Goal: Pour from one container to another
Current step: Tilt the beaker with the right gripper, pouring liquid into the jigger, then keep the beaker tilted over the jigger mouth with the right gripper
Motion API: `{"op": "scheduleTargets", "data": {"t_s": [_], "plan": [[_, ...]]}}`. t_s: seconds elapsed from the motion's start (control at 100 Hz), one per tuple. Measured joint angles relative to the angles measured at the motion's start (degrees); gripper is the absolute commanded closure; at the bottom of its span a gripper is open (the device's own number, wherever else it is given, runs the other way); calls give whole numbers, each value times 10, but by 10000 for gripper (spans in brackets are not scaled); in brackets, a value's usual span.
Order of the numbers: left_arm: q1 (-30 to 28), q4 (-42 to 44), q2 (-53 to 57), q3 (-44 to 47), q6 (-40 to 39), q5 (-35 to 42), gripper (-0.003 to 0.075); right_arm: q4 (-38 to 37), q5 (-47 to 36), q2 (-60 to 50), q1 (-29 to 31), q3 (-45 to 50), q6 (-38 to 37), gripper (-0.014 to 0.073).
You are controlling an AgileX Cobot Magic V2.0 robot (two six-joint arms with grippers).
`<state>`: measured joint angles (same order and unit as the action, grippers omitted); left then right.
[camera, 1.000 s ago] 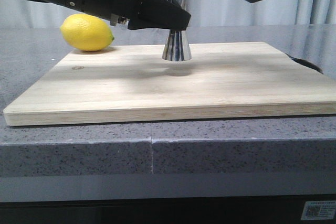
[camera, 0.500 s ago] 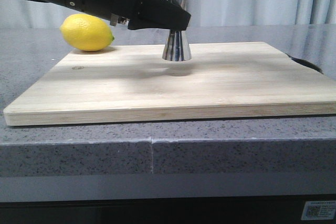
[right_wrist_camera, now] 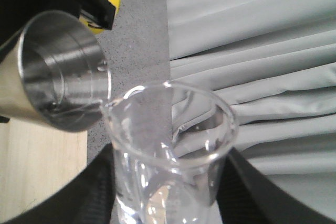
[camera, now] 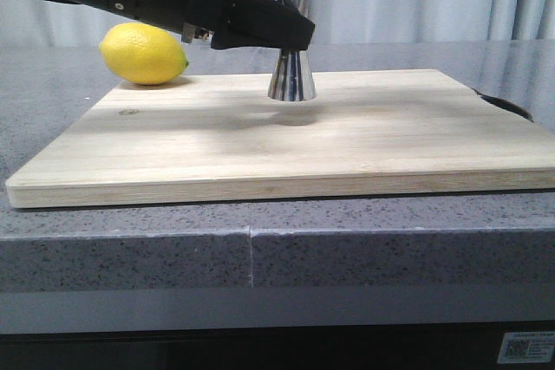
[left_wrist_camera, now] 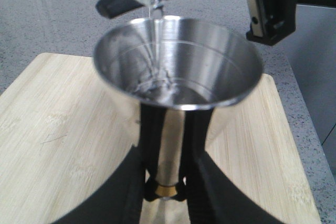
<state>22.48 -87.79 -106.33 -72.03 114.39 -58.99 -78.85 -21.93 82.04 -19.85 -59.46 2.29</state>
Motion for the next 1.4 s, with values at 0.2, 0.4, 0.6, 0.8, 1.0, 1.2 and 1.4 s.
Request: {"op": "scheduleTargets", "data": {"t_s": [0.2,0.4,0.6,0.8,1.0,1.2,1.4], "plan": [[0,0,0,0,0,0,627,-8,0,0,0,0,0,399],[0,0,0,0,0,0,627,-14,0,0,0,0,0,399],[0,2,0,0,0,0,627,-15,0,0,0,0,0,399],[0,2,0,0,0,0,627,-24,0,0,0,0,0,399],[0,2,0,0,0,0,627,-32,0,0,0,-2,0,399],[0,2,0,0,0,0,627,-39,1,0,-5,-2,0,399],[0,2,0,0,0,0,627,-44,1,0,-10,-2,0,399]]}}
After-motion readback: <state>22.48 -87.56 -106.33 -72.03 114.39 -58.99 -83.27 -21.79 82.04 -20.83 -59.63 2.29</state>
